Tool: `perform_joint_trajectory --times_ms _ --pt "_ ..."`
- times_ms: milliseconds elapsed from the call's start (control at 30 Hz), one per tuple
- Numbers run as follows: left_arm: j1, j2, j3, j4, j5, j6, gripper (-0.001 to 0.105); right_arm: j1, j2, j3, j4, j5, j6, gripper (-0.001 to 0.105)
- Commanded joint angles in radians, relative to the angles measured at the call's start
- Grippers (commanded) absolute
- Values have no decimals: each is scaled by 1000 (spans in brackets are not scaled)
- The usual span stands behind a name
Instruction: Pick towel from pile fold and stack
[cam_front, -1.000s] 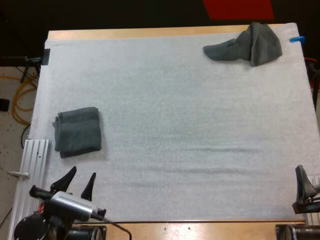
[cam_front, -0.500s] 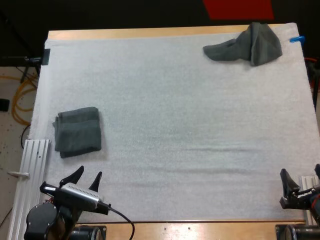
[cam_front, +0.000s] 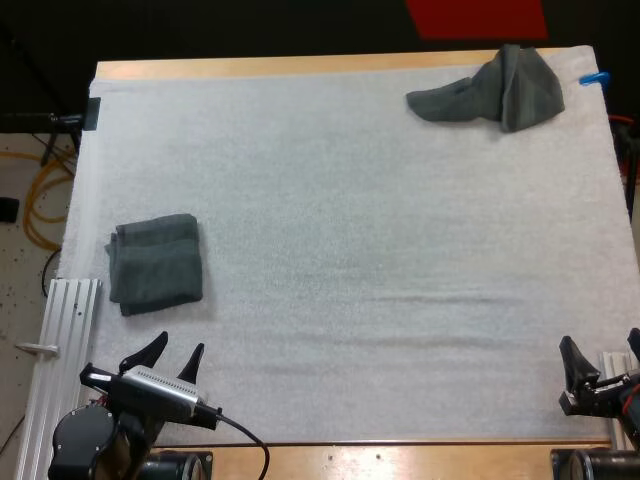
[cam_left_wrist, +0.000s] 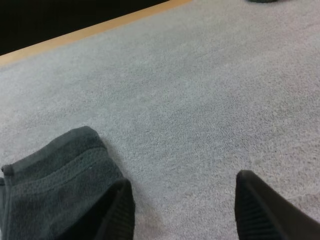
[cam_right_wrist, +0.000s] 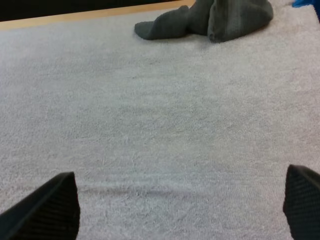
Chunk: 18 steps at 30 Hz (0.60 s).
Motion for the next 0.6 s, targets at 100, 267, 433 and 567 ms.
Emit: perform_joint_trajectory --times_ms 100,267,433,567 --pt "-47 -134 -5 -15 -1 -12 44 -4 -34 0 -7 -7 0 80" --pt "-74 -134 -5 -15 -1 -12 44 -4 -34 0 -7 -7 0 80" --pt "-74 -134 -5 -15 -1 -12 44 -4 -34 0 -7 -7 0 80" --pt "-74 -134 -5 -15 -1 -12 44 -4 -34 0 -7 -7 0 80"
